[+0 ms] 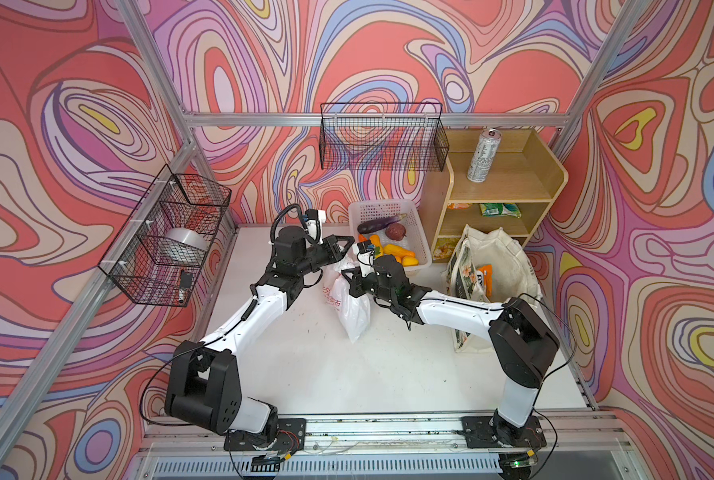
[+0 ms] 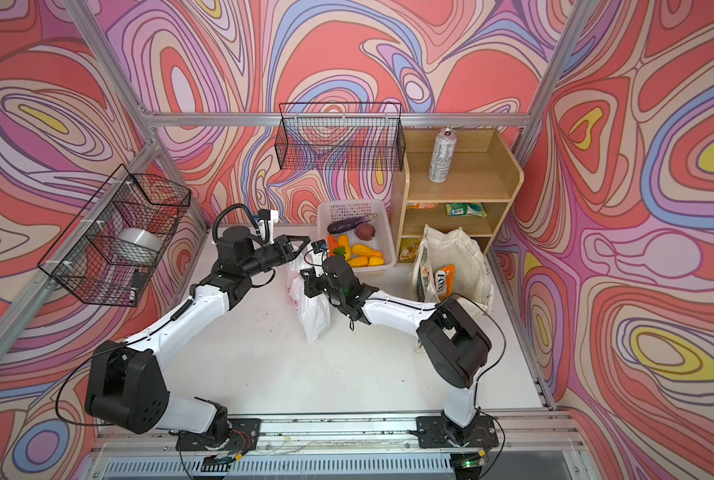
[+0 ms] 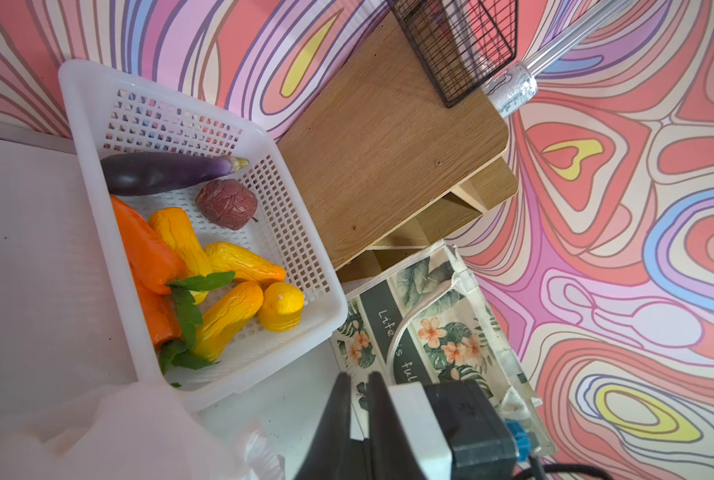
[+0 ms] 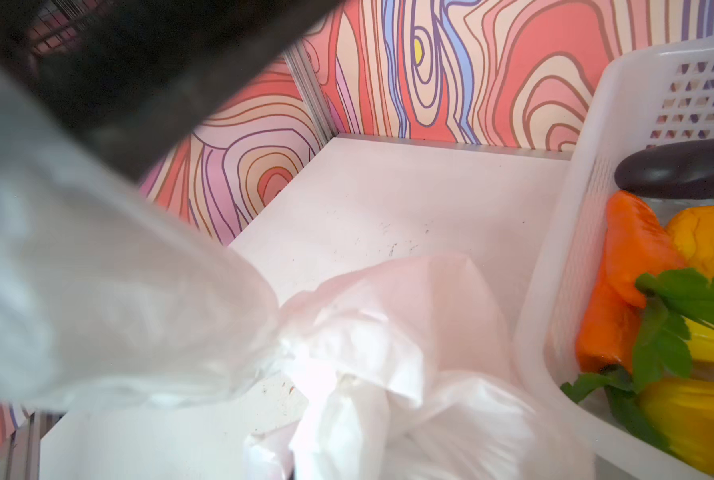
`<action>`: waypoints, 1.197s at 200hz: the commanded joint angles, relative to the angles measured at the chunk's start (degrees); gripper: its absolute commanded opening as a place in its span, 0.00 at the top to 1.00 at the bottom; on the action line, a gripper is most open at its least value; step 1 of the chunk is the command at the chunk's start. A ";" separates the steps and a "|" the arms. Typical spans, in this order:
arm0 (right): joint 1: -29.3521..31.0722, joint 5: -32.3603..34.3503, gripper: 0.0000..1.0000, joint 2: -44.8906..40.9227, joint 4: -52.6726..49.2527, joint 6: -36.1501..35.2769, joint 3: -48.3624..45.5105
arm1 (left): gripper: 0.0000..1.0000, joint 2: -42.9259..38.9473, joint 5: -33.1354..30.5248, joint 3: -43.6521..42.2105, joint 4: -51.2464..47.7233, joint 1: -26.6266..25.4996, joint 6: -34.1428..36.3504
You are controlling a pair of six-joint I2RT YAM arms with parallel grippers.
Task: Place the mixed food into the grocery bags and tie them
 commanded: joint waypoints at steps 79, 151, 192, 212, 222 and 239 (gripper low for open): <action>-3.88 -0.04 1.00 -17.83 -9.85 1.11 5.84 | 0.13 -3.86 -3.24 17.33 -7.75 8.82 -0.11; -18.51 -0.53 1.00 -29.37 -28.58 -2.87 20.40 | 0.12 -6.18 -3.76 14.51 -18.03 5.47 3.56; -27.65 0.35 1.00 -35.05 -36.00 -7.56 24.72 | 0.13 0.73 -6.79 21.06 -24.05 -6.00 7.98; -30.98 2.39 1.00 -37.46 -39.04 -9.93 25.39 | 0.13 7.04 -7.47 28.44 -27.00 -11.61 9.28; -32.17 3.54 1.00 -38.87 -39.77 -10.81 24.95 | 0.13 10.56 -7.87 32.62 -28.94 -14.47 10.07; -33.56 5.75 1.00 -40.57 -41.40 -12.34 24.72 | 0.13 16.59 -9.35 39.60 -32.59 -18.80 10.80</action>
